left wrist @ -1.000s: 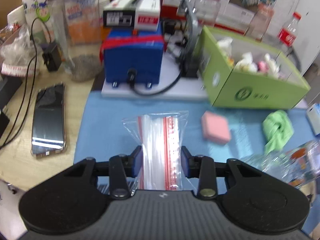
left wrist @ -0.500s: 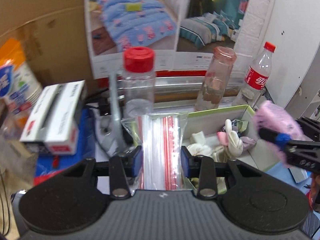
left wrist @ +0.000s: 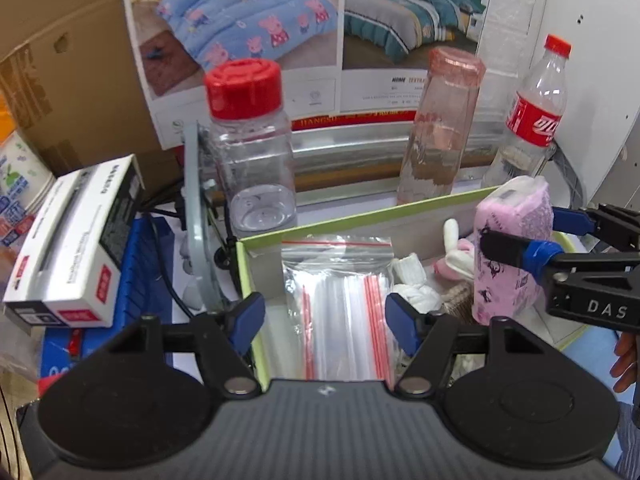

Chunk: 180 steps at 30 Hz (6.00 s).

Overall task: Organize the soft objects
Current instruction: 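Carry the zip bag and wipe pack into the green box and open both tools, then move the left tool to the pink sponge while the right tool grasps the green towel, then carry the sponge and green towel into the green box and open both tools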

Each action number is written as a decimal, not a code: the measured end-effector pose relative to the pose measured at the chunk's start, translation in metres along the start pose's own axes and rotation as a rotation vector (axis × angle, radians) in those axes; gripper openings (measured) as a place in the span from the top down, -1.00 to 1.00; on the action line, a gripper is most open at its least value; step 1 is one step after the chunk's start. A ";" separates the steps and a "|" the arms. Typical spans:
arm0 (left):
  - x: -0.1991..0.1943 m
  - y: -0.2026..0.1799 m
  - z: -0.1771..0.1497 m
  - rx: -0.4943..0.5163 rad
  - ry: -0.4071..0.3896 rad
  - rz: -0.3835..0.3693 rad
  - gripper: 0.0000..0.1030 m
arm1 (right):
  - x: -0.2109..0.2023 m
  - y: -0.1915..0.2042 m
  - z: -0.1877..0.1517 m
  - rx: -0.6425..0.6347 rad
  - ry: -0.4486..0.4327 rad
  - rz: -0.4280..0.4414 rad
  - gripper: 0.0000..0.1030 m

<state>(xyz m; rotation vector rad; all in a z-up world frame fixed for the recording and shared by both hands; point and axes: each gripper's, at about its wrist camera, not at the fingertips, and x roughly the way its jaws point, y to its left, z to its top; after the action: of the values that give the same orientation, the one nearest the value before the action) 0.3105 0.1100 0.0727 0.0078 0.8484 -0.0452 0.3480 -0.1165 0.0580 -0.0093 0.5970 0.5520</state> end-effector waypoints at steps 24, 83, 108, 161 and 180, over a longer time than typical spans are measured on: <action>-0.053 0.039 -0.067 -0.118 0.028 -0.010 -0.35 | -0.063 0.035 -0.021 -0.134 0.033 -0.027 -0.21; -0.028 0.052 -0.139 -0.217 0.193 -0.020 -0.40 | -0.135 -0.062 -0.134 0.237 0.093 -0.137 -0.39; 0.019 0.030 -0.136 -0.121 0.219 -0.011 -0.60 | -0.115 -0.033 -0.168 0.254 0.185 -0.238 -0.40; -0.020 0.014 -0.005 -0.097 -0.029 -0.033 0.13 | 0.023 0.031 0.007 -0.142 0.068 0.110 0.32; -0.022 0.030 -0.022 -0.122 -0.014 -0.010 -0.37 | 0.018 0.047 0.019 -0.130 -0.041 0.045 -0.08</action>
<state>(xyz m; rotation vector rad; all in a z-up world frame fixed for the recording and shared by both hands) 0.2805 0.1413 0.0746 -0.1118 0.8360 -0.0031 0.3474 -0.0636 0.0714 -0.1076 0.5217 0.6322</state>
